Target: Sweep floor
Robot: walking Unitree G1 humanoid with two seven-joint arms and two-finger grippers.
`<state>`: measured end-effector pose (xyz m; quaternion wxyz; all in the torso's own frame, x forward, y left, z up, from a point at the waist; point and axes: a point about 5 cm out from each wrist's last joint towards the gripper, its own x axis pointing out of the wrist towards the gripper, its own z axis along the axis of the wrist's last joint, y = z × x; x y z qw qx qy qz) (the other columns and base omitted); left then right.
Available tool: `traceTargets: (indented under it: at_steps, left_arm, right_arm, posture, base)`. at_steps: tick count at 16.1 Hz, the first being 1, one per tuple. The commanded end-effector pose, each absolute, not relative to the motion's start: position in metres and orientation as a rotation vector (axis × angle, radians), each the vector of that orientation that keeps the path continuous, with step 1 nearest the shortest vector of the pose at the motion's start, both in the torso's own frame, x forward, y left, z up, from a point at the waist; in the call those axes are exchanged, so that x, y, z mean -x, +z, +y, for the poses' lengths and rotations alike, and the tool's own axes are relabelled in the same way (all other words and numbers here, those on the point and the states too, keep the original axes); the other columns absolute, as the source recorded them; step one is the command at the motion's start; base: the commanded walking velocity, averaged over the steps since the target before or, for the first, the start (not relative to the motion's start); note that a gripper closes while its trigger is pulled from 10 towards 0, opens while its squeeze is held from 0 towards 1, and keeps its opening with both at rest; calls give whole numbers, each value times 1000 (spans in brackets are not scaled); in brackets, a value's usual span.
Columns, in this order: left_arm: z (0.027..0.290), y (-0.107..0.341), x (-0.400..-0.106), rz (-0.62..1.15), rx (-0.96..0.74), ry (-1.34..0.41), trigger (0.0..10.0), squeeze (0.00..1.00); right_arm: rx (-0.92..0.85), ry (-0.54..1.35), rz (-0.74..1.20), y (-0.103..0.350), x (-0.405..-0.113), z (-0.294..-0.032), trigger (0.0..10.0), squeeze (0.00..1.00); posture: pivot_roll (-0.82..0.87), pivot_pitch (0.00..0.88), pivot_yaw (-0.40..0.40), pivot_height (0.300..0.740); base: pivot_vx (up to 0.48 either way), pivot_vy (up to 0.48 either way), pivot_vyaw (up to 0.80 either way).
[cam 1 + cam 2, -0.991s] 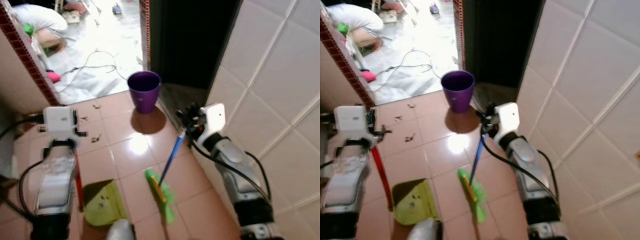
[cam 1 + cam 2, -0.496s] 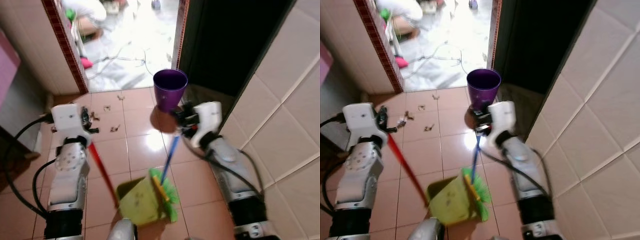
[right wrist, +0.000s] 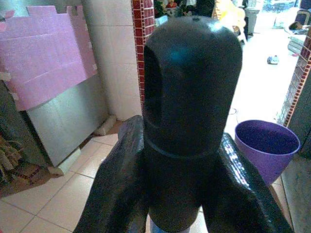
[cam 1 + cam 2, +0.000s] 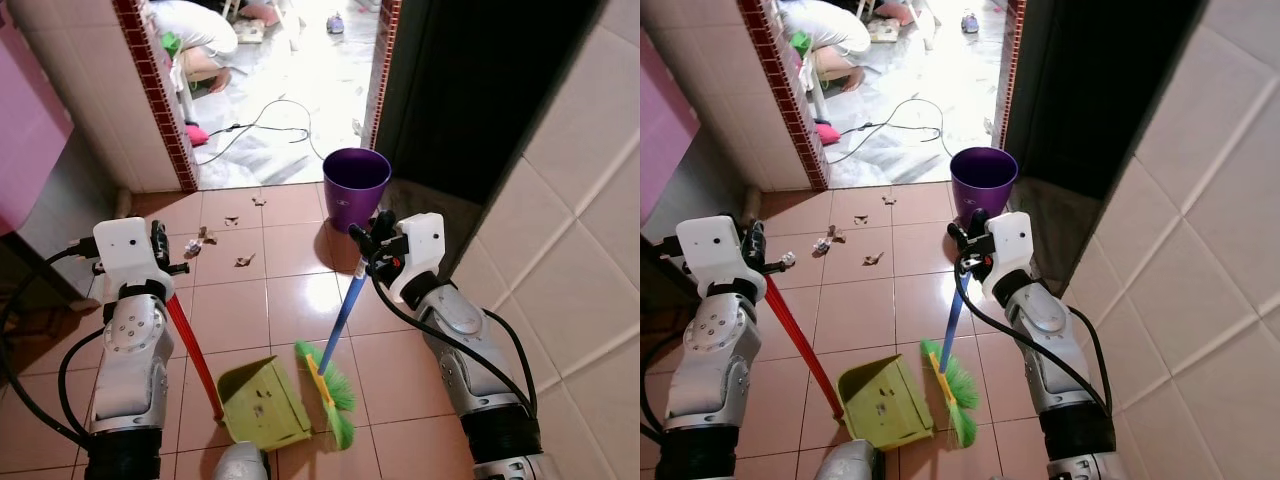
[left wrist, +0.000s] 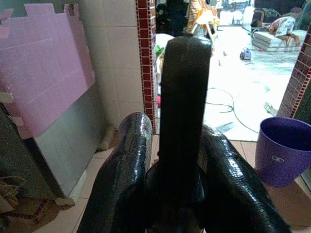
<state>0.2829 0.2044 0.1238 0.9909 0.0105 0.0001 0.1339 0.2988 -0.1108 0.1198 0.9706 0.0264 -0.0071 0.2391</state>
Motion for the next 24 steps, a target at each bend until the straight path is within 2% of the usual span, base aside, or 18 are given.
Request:
traceTargets:
  at_steps: [1,5,9,20,24]
  left_arm:
    - [199,136,-287,-65,-15,243,10000,0]
    - [195,134,-286,-62,2,230,10000,0]
    - [195,136,-288,-66,3,229,10000,0]
    - [197,143,-296,-98,-12,241,10000,0]
    - [198,144,-298,-104,-5,253,10000,0]
  right_arm:
    - [-59,456,-77,135,-302,-115,10000,0]
    - [-70,482,-72,132,-293,-107,10000,0]
    - [-66,482,-105,141,-303,-105,10000,0]
    - [-59,480,-116,144,-307,-104,10000,0]
    - [-35,484,-113,142,-306,-104,10000,0]
  posture:
    - [-10,0,-9,740]
    - [-18,0,-11,740]
    - [-21,5,8,740]
    - [-21,11,10,740]
    - [-23,14,11,740]
  base:
    - [0,0,0]
    - [198,0,0]
    - [317,0,625]
    - [353,0,0]
    - [332,324,228]
